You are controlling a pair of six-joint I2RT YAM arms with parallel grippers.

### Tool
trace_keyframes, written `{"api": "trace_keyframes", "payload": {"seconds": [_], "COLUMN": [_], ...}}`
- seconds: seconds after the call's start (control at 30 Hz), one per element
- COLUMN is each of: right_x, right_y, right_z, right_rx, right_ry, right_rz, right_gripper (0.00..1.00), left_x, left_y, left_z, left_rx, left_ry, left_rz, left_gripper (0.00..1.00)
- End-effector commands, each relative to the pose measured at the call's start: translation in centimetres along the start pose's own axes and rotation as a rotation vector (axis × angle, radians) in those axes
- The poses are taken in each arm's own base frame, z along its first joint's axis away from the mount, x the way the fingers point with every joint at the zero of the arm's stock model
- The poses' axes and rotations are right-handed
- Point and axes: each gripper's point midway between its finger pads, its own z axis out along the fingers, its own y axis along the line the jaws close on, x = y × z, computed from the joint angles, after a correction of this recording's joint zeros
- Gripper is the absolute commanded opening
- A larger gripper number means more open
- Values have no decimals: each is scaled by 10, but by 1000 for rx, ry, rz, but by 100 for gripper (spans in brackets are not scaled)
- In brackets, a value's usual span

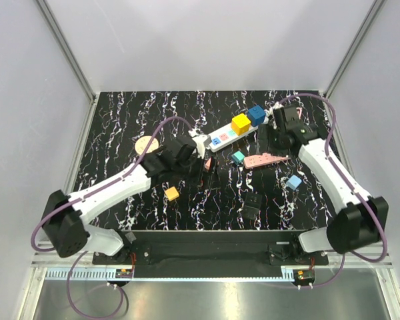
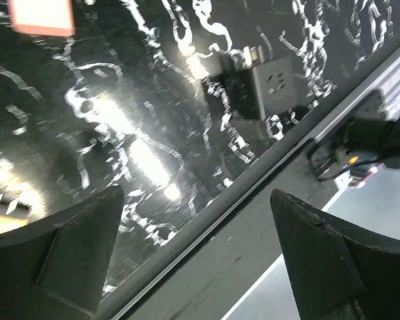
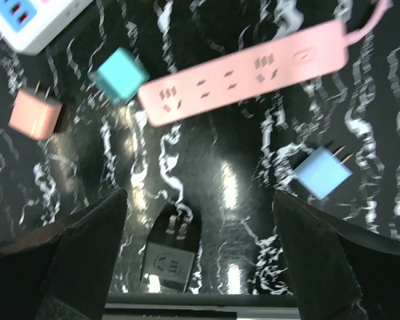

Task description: Insert the plug

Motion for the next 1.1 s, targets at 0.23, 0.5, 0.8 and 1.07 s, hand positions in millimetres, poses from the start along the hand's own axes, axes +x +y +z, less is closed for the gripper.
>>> {"api": "trace_keyframes", "payload": {"seconds": [0.23, 0.5, 0.8, 1.07], "right_x": [112, 142, 176, 179], "right_y": [62, 39, 46, 54], "right_z": [9, 17, 28, 39], "right_rx": [-69, 56, 23, 1], "right_ry": [187, 211, 325, 357], "right_rz": [15, 60, 68, 25], "right_gripper": [93, 96, 90, 60], "left_x": [-23, 3, 7, 5], "left_y": [30, 68, 73, 65], "left_z": [-18, -38, -41, -44], "left_rx": [45, -6, -15, 34], "left_ry": [-103, -131, -143, -139], "left_rz": [-166, -179, -170, -119], "left_gripper": [96, 96, 96, 96]}}
